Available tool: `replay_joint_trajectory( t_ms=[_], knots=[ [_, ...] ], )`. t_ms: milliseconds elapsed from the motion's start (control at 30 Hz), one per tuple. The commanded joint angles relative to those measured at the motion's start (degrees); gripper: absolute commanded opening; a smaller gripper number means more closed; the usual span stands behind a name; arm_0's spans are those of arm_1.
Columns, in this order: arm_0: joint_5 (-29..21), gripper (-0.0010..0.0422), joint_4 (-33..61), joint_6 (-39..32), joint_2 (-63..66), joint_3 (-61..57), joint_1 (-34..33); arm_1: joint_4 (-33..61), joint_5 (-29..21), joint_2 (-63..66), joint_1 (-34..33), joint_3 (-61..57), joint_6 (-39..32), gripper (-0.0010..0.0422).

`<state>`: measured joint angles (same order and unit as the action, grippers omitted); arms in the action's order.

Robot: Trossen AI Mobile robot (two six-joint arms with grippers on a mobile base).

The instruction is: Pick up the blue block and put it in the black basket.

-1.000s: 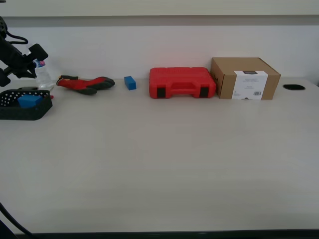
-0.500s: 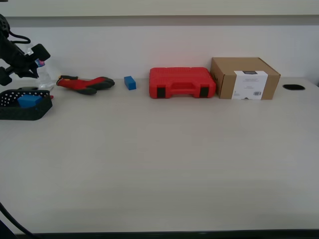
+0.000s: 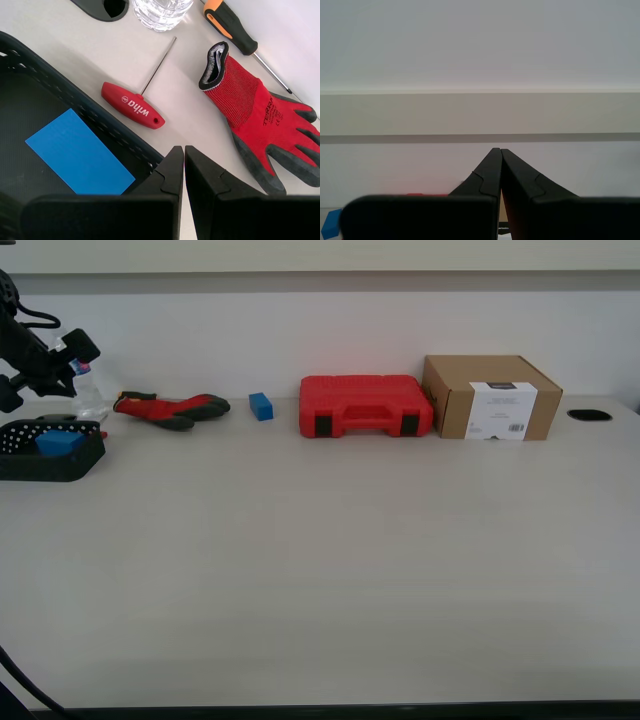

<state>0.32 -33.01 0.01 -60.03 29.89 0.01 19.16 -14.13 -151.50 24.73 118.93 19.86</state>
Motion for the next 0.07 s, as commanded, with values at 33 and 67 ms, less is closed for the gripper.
replay_joint_trajectory(
  t_ms=[33, 67],
  knots=[
    [0.0, 0.0, -0.24, 0.0, -0.02, 0.11, 0.04, -0.07, 0.07, 0.02, -0.04, 0.0, 0.09, 0.0],
    [0.0, 0.0, -0.24, 0.0, -0.02, 0.11, 0.04, -0.07, 0.07, 0.02, -0.04, 0.0, 0.09, 0.0]
  ],
)
